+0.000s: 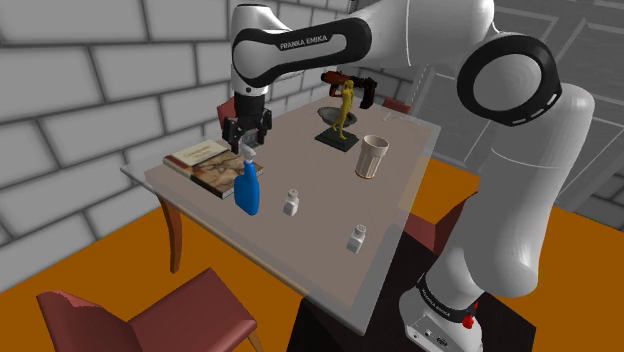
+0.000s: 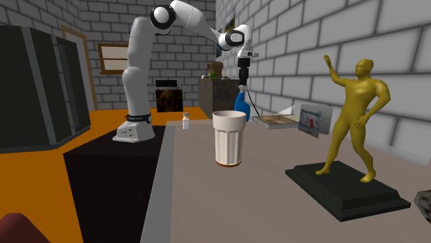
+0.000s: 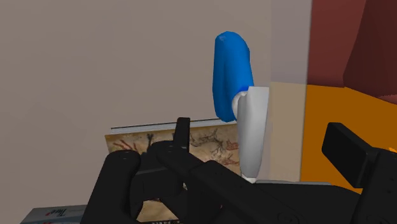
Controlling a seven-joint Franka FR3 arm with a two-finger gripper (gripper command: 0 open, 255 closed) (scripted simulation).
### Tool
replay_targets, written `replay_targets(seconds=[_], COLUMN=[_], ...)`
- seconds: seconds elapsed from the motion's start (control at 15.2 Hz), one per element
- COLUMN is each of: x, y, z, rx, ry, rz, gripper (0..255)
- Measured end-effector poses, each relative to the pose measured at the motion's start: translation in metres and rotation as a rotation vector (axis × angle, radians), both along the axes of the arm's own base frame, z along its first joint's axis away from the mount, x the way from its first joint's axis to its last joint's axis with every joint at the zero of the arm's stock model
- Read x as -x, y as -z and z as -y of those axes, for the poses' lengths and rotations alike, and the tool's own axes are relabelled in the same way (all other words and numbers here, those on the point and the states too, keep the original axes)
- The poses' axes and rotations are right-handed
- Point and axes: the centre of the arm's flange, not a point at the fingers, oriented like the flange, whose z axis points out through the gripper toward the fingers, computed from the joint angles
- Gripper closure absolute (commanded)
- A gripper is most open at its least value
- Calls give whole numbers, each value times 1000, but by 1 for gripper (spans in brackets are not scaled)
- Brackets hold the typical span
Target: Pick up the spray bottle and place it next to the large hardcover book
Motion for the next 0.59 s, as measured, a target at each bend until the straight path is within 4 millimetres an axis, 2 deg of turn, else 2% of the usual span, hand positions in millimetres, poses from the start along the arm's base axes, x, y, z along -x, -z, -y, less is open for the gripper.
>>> replay_targets(seconds=[0.2, 0.59], x=[0, 0], y=[-27, -32], z=[-1, -1], rx=[0, 0], ry=[0, 0], rz=[1, -1], gripper=[0, 0])
